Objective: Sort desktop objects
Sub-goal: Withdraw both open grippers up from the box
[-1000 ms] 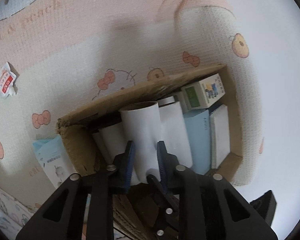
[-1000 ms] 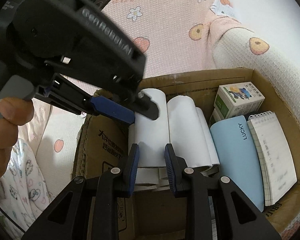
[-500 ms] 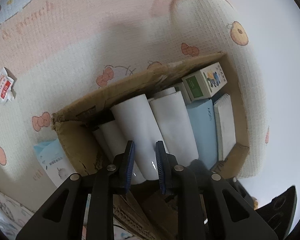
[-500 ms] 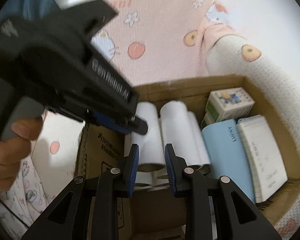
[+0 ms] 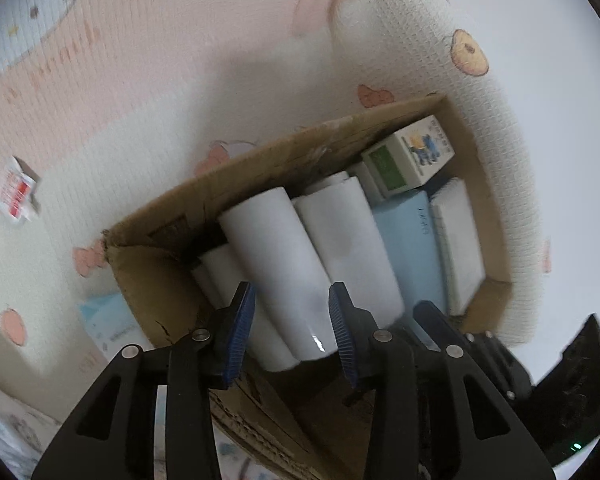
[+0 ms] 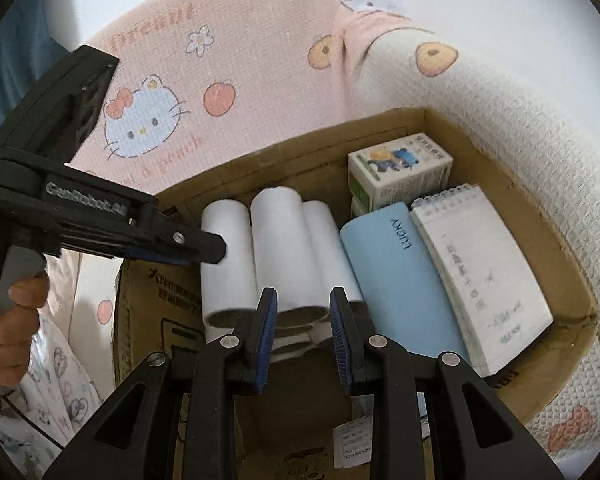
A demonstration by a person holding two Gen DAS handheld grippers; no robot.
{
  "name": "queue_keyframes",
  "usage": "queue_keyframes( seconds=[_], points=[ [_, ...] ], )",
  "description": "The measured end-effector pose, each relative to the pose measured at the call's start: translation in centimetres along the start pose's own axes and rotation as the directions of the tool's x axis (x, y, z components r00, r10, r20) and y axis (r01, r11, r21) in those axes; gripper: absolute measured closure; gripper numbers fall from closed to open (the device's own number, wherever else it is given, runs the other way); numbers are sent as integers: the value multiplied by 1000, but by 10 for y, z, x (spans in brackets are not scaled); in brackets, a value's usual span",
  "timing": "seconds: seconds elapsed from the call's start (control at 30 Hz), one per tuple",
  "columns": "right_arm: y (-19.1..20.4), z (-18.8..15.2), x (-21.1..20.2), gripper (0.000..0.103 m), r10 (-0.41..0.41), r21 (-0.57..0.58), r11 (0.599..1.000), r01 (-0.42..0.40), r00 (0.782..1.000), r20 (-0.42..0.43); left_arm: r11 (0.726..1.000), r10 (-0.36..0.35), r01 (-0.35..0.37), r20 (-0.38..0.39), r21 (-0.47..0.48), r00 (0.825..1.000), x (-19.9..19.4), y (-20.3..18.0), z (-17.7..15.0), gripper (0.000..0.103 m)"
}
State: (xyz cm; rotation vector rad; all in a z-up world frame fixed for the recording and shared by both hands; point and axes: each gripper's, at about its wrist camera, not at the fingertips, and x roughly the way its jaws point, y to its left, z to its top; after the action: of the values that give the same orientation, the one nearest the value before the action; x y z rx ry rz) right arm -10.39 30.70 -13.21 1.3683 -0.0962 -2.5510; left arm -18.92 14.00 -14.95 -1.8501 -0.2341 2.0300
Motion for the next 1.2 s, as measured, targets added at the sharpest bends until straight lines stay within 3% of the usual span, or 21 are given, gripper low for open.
queue_keyframes(
  seconds=[0.1, 0.3, 0.57, 0.7, 0.77, 0.9, 1.03, 1.2],
  points=[
    [3, 0, 2, 80, -3, -14, 1000, 2, 1000, -18, 1000, 22, -22, 2, 7, 1000, 4, -4, -2, 66],
    [-4, 5, 16, 80, 16, 6, 1000, -15, 998, -56, 998, 38, -38, 1, 41, 999, 7, -12, -9, 66],
    [-7, 5, 18, 80, 25, 24, 999, -24, 998, -55, 999, 21, -21, 3, 25, 1000, 6, -10, -9, 66],
    [-7, 3, 19, 80, 4, 27, 1000, -3, 998, -63, 999, -34, 34, 2, 33, 999, 1, -9, -11, 65],
    [-8, 0, 15, 80, 41, 43, 998, -38, 996, -76, 998, -36, 35, 14, 53, 999, -6, -10, -12, 65],
    [0, -6, 17, 79, 93, 43, 995, -87, 984, -155, 994, 33, -37, 36, 102, 999, -18, -12, -14, 66],
    [9, -10, 34, 79, 146, 69, 989, -132, 951, -271, 992, 29, -30, 10, 121, 1000, -25, -5, -11, 90],
    [21, -16, 49, 79, 110, 68, 993, -92, 933, -342, 982, 81, -73, -39, 172, 996, -17, -2, -8, 91]
  ],
)
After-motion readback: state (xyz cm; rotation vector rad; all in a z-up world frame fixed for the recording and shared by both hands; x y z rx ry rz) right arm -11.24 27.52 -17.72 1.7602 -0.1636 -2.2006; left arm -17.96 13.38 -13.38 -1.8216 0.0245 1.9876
